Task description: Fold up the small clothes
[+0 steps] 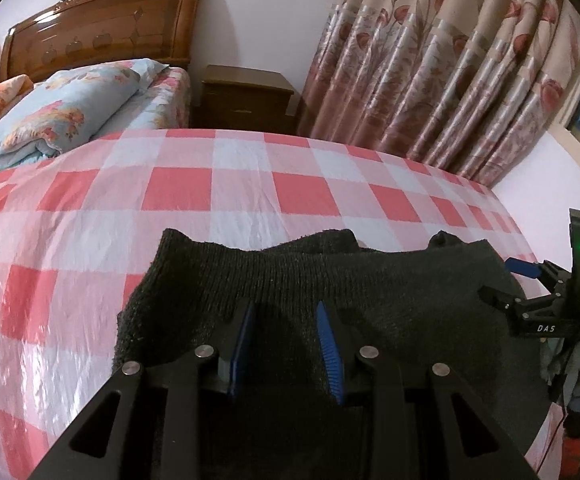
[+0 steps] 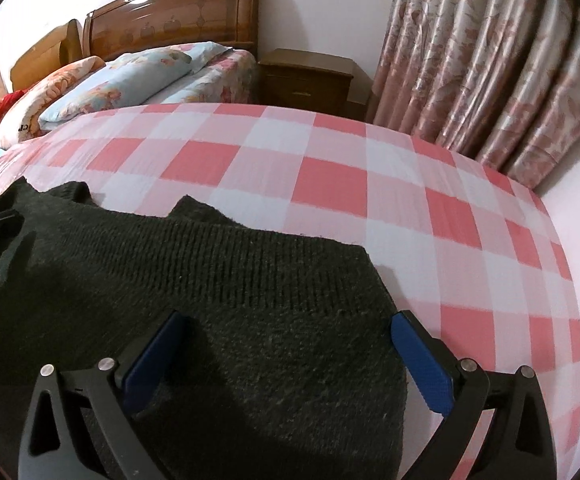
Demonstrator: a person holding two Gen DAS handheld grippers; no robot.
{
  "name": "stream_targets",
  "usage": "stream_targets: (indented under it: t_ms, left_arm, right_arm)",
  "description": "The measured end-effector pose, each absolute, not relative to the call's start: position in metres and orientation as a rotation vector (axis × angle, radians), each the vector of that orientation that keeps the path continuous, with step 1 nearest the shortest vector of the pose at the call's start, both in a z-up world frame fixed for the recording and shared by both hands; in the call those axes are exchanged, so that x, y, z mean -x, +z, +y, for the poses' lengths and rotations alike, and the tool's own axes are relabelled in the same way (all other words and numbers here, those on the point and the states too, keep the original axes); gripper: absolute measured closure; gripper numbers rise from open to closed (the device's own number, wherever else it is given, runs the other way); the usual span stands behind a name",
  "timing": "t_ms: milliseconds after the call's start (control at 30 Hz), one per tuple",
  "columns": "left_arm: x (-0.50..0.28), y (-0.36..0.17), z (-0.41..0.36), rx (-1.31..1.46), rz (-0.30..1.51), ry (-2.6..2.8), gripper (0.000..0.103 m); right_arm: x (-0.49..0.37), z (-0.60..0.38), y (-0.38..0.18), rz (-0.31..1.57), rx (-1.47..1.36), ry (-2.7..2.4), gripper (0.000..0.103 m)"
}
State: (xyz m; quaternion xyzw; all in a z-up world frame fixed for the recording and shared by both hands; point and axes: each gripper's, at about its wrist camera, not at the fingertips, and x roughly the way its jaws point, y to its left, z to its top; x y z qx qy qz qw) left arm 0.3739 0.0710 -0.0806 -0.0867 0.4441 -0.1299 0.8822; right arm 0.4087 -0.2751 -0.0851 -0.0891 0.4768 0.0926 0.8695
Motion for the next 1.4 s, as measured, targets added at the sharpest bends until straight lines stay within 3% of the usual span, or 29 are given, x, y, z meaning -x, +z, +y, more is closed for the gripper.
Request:
stream_targets:
  t_ms: [167, 300, 467, 700, 833, 1033, 1167, 1233, 1400]
  left_arm:
    - [-0.373, -0.063, 0.067, 0.212, 0.94, -0.213, 0.073]
    - [-0.372, -0.042, 0.033, 0.211, 0.9, -0.291, 0.071]
    - [-0.381, -0.076, -0.026, -0.015, 1.013, -0.301, 0.07]
    - [-0.351, -0.069, 0.048, 0.111, 0.97, -0.213, 0.071]
    - [-0.338, -0.073, 0.091, 0.282, 0.933, -0.284, 0.083]
    - [-0.325, -0.053, 0.037, 0.221, 0.925, -0.293, 0.081]
    - [-0.318, -0.05, -0.009, 0.015, 0.908, -0.251, 0.08]
    - [-0.321, -0.067, -0.009, -0.026, 0.967, -0.222, 0.079]
    - [-0.3, -0.061, 0.034, 0.008, 0.917, -0.177, 0.077]
  right_arm:
    - [-0.401, -0.263, -0.07, 0.97, 0.238, 0.136, 0.0]
    - [-0.377, -0.212, -0.05, 0.916, 0.273, 0.283, 0.0]
    - [-0.372, -0.163, -0.073, 0.951, 0.384, 0.377, 0.0]
    - [-0.367, -0.257, -0.071, 1.013, 0.184, 0.255, 0.0]
    - [-0.361, -0.302, -0.079, 1.05, 0.063, 0.173, 0.0]
    - [-0.342, -0.247, -0.049, 0.941, 0.15, 0.209, 0.0]
    - [-0.32, -0.191, -0.05, 0.949, 0.241, 0.413, 0.0]
    - [-0.319, -0.183, -0.069, 1.0, 0.255, 0.447, 0.0]
    - [-0.323, -0.235, -0.066, 0.983, 0.177, 0.359, 0.0]
